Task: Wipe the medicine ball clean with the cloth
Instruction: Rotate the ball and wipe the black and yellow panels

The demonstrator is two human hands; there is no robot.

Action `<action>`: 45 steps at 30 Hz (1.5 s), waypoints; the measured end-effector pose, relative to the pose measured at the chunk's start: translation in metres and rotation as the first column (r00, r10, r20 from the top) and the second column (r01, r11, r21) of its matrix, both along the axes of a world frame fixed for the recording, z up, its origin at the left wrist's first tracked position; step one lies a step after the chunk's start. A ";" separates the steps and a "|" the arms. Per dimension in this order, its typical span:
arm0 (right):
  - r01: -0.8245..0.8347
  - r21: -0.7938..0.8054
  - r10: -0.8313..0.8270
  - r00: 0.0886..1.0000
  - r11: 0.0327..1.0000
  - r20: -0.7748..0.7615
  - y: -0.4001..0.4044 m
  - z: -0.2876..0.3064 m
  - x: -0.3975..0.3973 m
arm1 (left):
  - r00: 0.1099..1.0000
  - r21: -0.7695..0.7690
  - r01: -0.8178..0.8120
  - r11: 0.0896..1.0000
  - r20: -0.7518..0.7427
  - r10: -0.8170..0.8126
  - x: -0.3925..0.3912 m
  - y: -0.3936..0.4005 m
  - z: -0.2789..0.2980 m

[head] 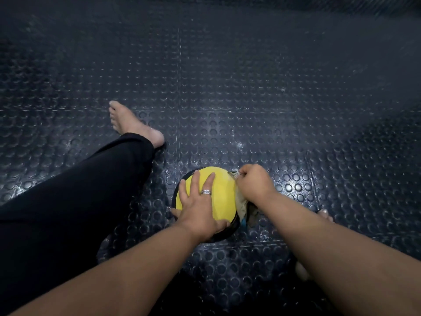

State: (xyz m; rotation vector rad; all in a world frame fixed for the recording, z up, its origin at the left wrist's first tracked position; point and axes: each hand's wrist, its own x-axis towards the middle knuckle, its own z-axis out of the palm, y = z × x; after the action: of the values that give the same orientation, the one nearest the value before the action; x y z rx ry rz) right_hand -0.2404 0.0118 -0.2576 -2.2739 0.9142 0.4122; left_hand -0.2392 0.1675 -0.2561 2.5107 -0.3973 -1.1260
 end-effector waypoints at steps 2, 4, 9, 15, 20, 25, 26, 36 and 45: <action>-0.009 0.008 0.009 1.000 1.000 0.007 0.000 0.007 -0.005 | 1.000 0.012 0.017 1.000 -0.005 -0.017 0.004 0.000 0.004; -0.010 0.019 0.009 0.999 1.000 0.045 0.007 0.018 -0.018 | 0.999 0.014 0.043 0.999 -0.016 -0.043 0.015 -0.002 0.005; 0.022 0.130 -0.032 0.997 0.991 0.075 0.024 0.039 -0.061 | 0.997 0.042 0.078 0.996 -0.006 -0.078 0.041 -0.003 0.017; 0.167 0.107 -0.176 0.981 0.980 0.081 0.009 0.045 -0.072 | 0.986 0.101 0.148 0.984 0.064 -0.155 0.033 0.015 0.019; 0.012 0.050 -0.020 0.985 0.999 0.170 0.038 0.040 -0.066 | 0.980 -0.035 0.071 0.997 0.190 -0.063 0.023 0.020 0.018; 0.041 0.037 -0.047 0.984 0.998 0.173 0.047 0.038 -0.061 | 0.970 -0.153 0.046 0.987 0.244 -0.007 0.014 0.031 0.017; 0.027 0.033 -0.032 0.989 0.999 0.146 0.048 0.038 -0.062 | 0.973 -0.171 0.019 0.985 0.232 0.021 0.012 0.032 0.015; -0.016 -0.045 0.022 0.988 0.999 0.153 0.062 0.032 -0.078 | 0.989 -0.023 -0.097 0.995 -0.117 0.093 0.001 0.028 0.004; -0.007 -0.112 0.005 1.000 0.994 -0.014 0.033 0.025 -0.039 | 0.991 0.012 0.026 1.000 -0.133 -0.024 -0.001 0.014 0.005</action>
State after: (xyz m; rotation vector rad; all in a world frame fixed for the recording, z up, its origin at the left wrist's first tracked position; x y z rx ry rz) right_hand -0.2794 0.0448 -0.2328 -2.3790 0.9600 0.3887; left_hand -0.2399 0.1816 -0.2516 2.4311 -0.3867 -1.3007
